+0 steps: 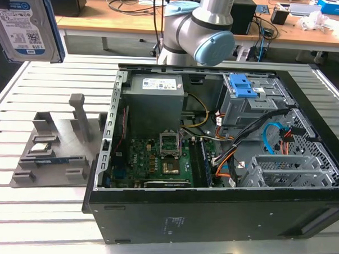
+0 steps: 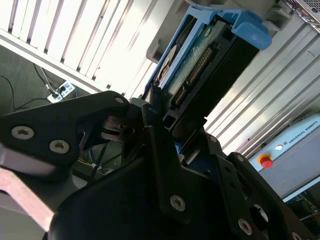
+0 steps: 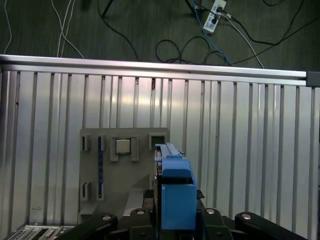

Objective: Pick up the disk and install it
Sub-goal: 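Pick up the disk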

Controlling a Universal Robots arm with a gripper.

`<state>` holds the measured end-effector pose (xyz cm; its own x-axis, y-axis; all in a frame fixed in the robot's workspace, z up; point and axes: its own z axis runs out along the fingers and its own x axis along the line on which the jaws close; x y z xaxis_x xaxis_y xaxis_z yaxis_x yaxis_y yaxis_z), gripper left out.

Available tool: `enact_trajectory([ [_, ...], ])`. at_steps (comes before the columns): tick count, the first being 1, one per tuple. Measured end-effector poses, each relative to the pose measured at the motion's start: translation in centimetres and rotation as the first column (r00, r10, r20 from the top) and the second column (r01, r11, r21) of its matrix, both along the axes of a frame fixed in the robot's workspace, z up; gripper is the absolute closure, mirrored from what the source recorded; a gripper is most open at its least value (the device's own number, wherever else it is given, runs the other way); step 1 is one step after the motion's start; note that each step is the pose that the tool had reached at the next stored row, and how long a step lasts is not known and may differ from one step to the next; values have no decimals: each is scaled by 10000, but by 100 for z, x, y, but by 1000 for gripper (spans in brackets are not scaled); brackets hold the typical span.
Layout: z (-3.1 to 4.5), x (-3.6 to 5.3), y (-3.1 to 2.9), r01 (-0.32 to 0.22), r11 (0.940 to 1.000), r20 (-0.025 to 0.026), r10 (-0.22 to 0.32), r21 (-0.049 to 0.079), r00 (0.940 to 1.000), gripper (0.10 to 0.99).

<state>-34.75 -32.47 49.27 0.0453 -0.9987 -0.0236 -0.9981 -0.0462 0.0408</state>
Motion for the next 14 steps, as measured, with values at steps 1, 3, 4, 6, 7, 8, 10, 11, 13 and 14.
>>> enact_trajectory([
  [1, 24, 0, 0, 0, 10000, -1, 0, 0, 10000, 718],
  [3, 72, 0, 0, 0, 10000, -1, 0, -1, 10000, 718],
  [4, 90, 0, 0, 0, 10000, -2, 0, -1, 10000, 718],
  [6, 161, 0, 0, -1, 10000, -1, 1, 0, 10000, 718],
  [7, 192, 0, 0, 0, 10000, -1, 0, 0, 10000, 718],
  [8, 224, 0, 0, 0, 10000, 0, 0, 0, 10000, 718],
  [10, 269, 0, 0, 0, 10000, 0, 0, 0, 10000, 718],
  [11, 289, 1, 0, -1, 10000, 0, 1, 0, 10000, 718],
  [13, 337, 1, 0, -1, 10000, -1, 1, 0, 10000, 718],
  [14, 378, 1, 0, 0, 10000, 0, 0, 0, 10000, 718],
])
